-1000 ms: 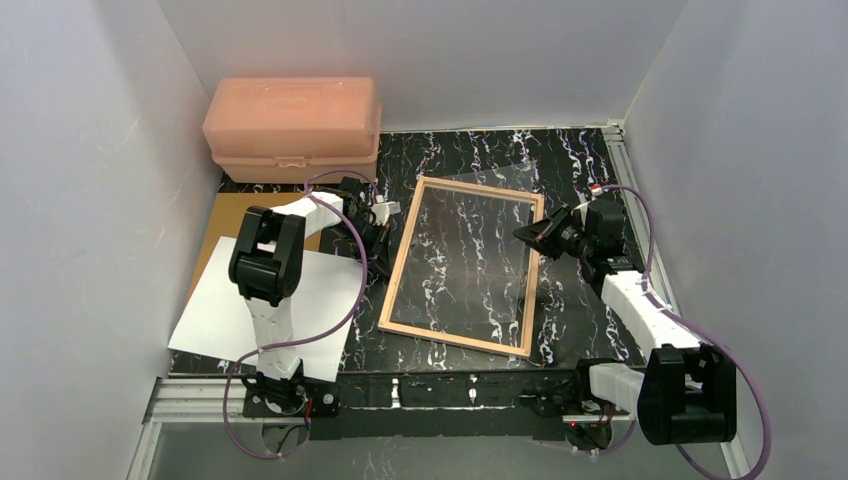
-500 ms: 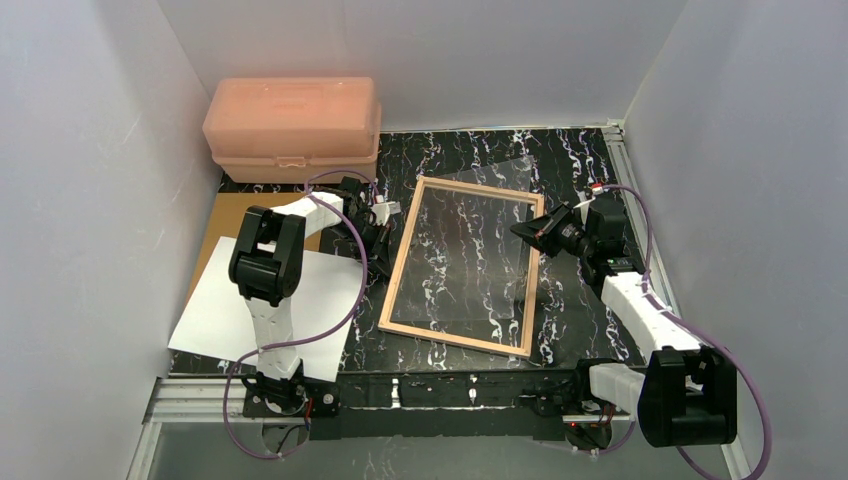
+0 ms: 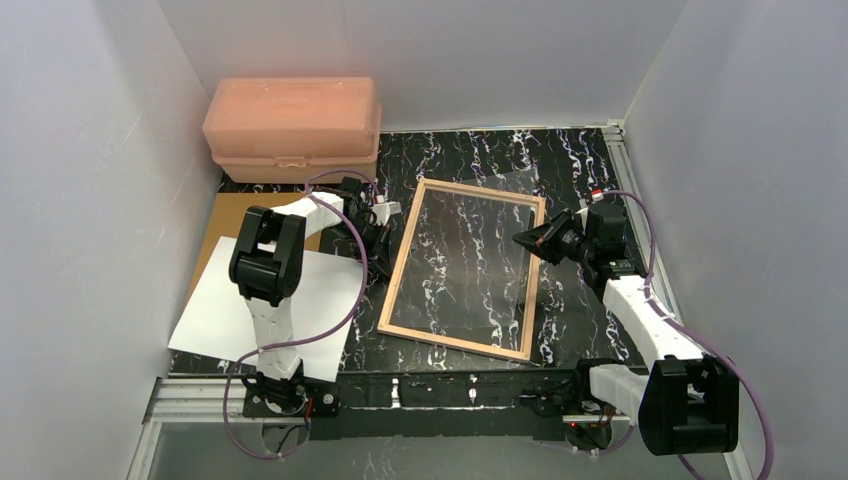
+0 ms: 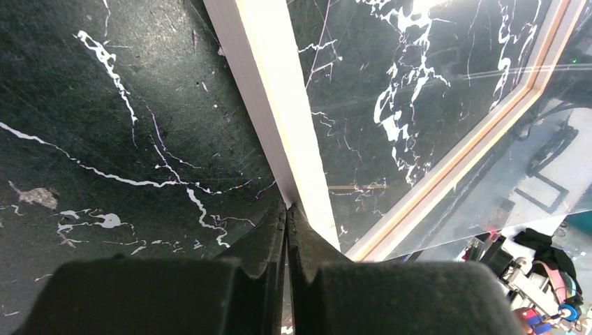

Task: Put the photo into the frame
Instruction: Place the photo frame item in the photo frame.

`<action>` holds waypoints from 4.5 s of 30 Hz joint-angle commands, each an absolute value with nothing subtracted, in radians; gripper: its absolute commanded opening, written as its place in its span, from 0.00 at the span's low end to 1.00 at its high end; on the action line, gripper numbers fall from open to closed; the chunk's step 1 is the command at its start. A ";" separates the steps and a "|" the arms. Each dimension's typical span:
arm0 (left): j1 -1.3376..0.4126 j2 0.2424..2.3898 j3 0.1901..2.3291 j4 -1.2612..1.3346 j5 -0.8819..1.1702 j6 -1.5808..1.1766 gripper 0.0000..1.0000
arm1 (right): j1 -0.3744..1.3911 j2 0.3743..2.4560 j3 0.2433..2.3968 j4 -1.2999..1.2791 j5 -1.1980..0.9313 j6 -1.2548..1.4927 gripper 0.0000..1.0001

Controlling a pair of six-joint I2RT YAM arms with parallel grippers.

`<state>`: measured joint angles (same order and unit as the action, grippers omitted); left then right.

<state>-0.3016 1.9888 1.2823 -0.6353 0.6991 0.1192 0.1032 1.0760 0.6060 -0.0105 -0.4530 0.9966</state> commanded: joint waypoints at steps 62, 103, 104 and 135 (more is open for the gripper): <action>-0.315 1.988 1.291 -0.652 0.764 0.127 0.00 | 0.202 1.211 0.601 0.302 -0.561 1.051 0.01; -0.315 1.990 1.304 -0.660 0.768 0.132 0.00 | 0.227 1.263 0.689 0.030 -0.507 0.791 0.01; -0.315 1.989 1.303 -0.659 0.768 0.132 0.00 | 0.230 1.270 0.706 0.006 -0.496 0.758 0.01; -0.315 1.973 1.294 -0.655 0.770 0.132 0.00 | 0.419 1.455 0.985 -0.438 -0.130 0.475 0.79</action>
